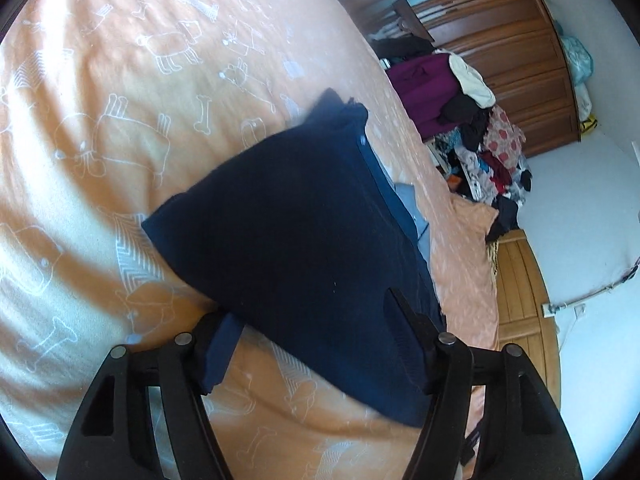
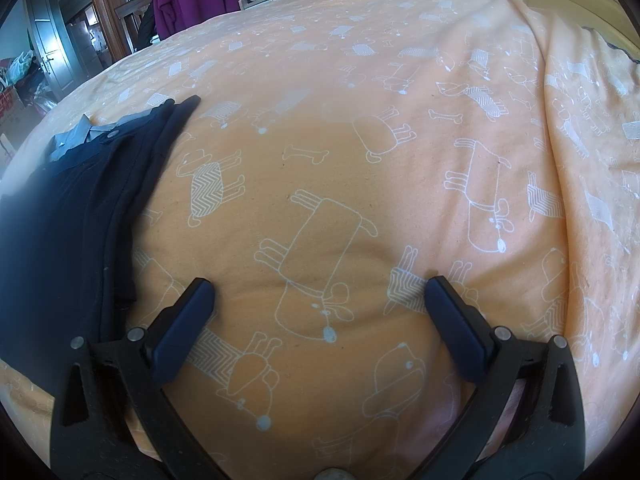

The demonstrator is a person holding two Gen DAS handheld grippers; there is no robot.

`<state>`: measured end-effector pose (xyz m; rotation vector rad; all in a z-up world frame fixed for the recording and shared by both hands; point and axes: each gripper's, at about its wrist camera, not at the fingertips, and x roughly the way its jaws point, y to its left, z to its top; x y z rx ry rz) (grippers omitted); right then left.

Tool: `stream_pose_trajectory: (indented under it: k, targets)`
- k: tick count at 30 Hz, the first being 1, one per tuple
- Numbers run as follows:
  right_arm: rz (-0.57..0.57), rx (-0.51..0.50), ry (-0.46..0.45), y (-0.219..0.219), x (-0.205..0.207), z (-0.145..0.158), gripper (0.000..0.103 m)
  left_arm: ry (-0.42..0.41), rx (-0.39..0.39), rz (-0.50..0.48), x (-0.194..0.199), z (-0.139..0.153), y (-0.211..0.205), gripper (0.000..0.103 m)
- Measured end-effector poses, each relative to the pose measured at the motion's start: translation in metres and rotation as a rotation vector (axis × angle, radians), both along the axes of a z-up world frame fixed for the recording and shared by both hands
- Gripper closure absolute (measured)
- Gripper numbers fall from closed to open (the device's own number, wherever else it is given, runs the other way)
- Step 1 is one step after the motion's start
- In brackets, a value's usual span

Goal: Fold small clothes

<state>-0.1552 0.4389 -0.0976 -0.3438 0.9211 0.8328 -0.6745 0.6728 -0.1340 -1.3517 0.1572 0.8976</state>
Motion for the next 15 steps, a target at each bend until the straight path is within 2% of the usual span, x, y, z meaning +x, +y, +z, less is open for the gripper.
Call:
stream_pose_trajectory:
  k: [9, 13, 15]
  targets:
    - [0.002, -0.004, 0.000, -0.002, 0.002, 0.000, 0.000, -0.034, 0.080, 0.064, 0.016, -0.004, 0.038, 0.029]
    - [0.003, -0.004, 0.000, -0.003, 0.003, 0.000, 0.000, -0.057, 0.158, 0.126, 0.014, -0.010, 0.039, 0.029]
    - [0.003, -0.009, -0.001, -0.001, 0.003, 0.001, 0.000, -0.042, 0.172, 0.116, 0.017, -0.009, 0.040, 0.033]
